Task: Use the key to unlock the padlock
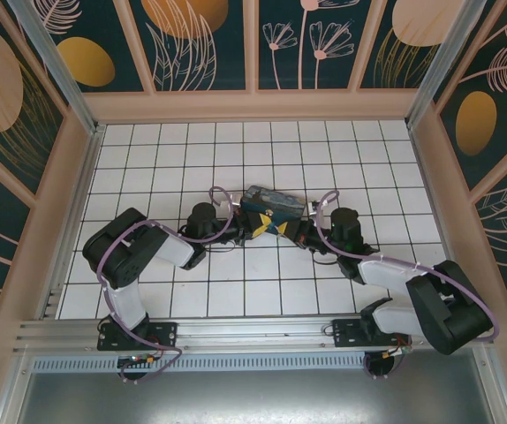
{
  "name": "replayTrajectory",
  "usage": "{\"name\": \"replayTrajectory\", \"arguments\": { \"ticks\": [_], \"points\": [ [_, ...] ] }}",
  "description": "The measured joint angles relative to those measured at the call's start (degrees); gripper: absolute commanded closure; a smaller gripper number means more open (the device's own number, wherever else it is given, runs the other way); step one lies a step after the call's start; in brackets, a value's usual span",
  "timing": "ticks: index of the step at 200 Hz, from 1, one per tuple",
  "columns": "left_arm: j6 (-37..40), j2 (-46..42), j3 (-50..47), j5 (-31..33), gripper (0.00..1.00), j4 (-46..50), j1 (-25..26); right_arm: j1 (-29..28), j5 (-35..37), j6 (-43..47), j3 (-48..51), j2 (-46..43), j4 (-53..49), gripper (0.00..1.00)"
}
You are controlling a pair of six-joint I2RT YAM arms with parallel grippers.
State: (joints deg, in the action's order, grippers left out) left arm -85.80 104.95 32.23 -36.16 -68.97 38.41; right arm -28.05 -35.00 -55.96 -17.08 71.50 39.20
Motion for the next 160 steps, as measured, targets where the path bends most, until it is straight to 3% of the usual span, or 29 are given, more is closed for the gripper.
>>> {"name": "replayTrajectory", "arguments": {
  "ticks": [74, 160],
  "points": [
    [-0.2, 0.6, 0.0, 0.3, 1.0, 0.5, -0.3, -3.0, 4.2, 1.3, -0.3, 2.4, 0.8, 1.0],
    [-0.6, 0.6, 0.0, 0.7, 1.0, -0.6, -0.3, -5.7, 11.4, 6.8, -1.9, -2.0, -5.8, 1.0]
  ]
}}
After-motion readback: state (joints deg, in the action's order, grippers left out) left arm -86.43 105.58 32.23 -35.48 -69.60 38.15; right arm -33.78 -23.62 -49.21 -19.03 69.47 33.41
